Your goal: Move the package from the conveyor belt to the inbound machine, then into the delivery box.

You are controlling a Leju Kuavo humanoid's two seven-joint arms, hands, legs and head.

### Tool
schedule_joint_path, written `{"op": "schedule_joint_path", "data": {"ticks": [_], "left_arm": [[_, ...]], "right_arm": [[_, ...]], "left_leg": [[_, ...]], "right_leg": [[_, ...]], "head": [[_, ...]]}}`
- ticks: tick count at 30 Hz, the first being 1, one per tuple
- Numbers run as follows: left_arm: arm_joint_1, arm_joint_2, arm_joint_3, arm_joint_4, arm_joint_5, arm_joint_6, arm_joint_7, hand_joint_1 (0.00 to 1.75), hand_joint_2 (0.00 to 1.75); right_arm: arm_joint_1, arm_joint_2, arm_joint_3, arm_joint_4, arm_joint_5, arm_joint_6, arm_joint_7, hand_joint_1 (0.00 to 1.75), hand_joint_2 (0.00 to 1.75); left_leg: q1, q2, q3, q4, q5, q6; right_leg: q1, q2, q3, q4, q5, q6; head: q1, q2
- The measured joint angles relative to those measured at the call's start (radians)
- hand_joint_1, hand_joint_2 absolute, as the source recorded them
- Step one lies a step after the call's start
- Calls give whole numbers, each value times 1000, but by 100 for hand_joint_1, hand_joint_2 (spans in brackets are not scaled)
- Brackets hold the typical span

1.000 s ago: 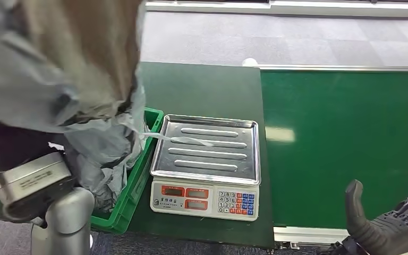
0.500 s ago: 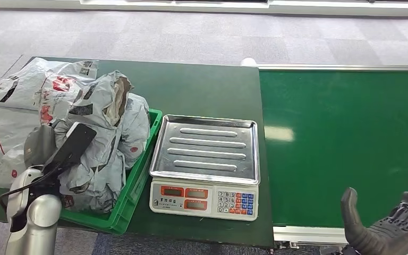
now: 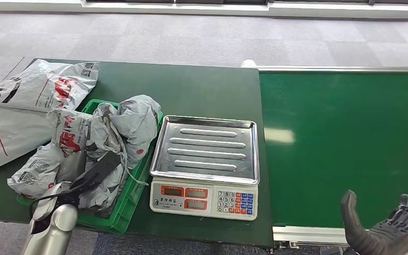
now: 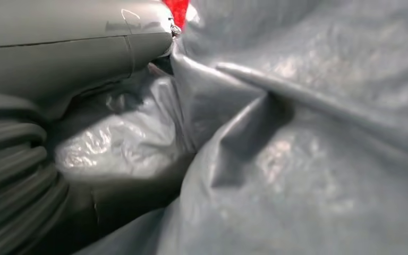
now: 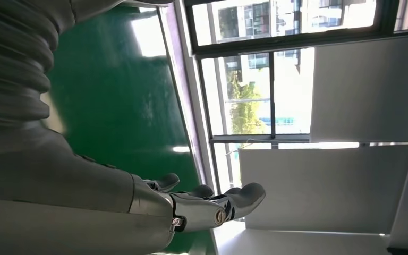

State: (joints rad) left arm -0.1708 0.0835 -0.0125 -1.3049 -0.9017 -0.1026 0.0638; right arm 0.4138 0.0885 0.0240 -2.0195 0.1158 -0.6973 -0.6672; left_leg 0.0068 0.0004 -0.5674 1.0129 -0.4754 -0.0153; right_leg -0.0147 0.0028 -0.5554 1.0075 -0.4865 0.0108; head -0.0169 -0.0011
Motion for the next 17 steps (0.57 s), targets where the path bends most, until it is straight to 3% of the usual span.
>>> {"op": "schedule_joint_path", "data": {"ticks": [3, 8, 17], "left_arm": [[10, -3, 1, 2, 55, 109, -35, 0, 175], [42, -19, 11, -53, 212, 389, -149, 0, 175], [66, -26, 17, -109, 253, 436, -180, 0, 175]], "right_arm": [[6, 0, 0, 0, 4, 0, 3, 0, 175], [19, 0, 0, 0, 10, 0, 2, 0, 175], [24, 0, 0, 0, 10, 0, -1, 0, 175]], "left_leg": [[0, 0, 0, 0, 0, 0], [0, 0, -1, 0, 1, -1], [0, 0, -3, 0, 0, -1]], "right_leg": [[0, 0, 0, 0, 0, 0], [1, 0, -1, 0, 1, -1], [1, 0, -3, 0, 1, -1]], "head": [[0, 0], [0, 0], [0, 0]]}}
